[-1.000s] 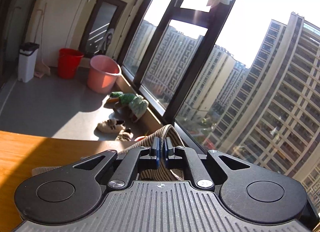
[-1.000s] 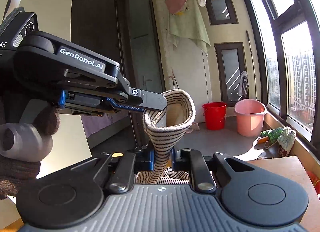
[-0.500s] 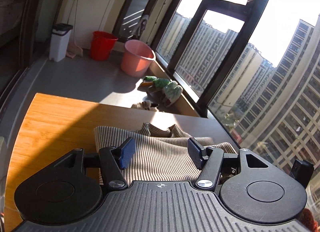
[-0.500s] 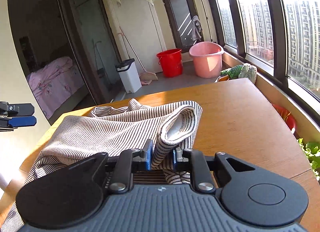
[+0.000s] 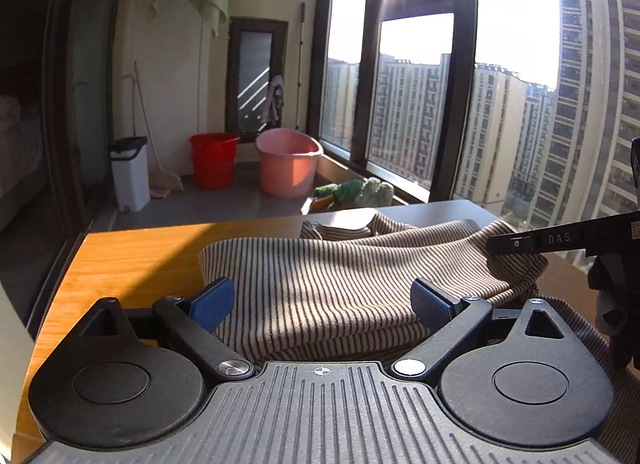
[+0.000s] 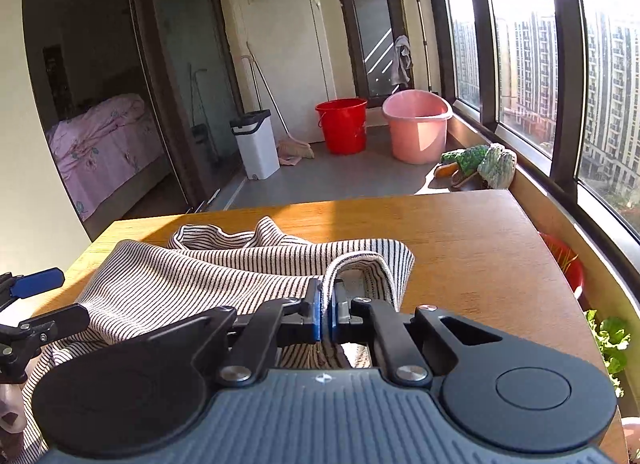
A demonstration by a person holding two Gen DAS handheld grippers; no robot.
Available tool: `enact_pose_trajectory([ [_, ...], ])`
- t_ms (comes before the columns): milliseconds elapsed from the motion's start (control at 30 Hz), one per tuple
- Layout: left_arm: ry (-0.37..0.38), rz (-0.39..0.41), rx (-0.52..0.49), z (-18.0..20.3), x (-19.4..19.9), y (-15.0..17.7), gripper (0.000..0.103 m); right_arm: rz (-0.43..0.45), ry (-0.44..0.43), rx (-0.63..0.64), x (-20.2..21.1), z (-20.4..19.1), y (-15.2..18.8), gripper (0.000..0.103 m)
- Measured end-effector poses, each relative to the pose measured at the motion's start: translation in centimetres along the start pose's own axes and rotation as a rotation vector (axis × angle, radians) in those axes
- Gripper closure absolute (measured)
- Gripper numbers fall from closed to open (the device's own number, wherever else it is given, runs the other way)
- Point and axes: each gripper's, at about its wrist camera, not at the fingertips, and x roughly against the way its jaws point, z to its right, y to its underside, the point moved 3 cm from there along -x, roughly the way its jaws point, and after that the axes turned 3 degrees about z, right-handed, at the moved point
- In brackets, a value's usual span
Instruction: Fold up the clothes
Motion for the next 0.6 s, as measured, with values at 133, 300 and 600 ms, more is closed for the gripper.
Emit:
enact_pose_trajectory([
  [133,-0.014,0.015,0.017,-0.5,0.1,0.0,0.001,0.158,-0.042,0.054,2.6,-1.8,-4.3,0.099],
  [300,-0.024,-0.009,0.032,-0.8,-0.3,-0.2,0.0,0.111,0.007,-0.021,0.7,0.8,-3.9,0.099],
  [600,-0.042,-0.082,0.004,-1.7,-0.9,-0.1,0.0,-0.039,0.111,-0.128,-0.8,4.7,1.3,0.068],
])
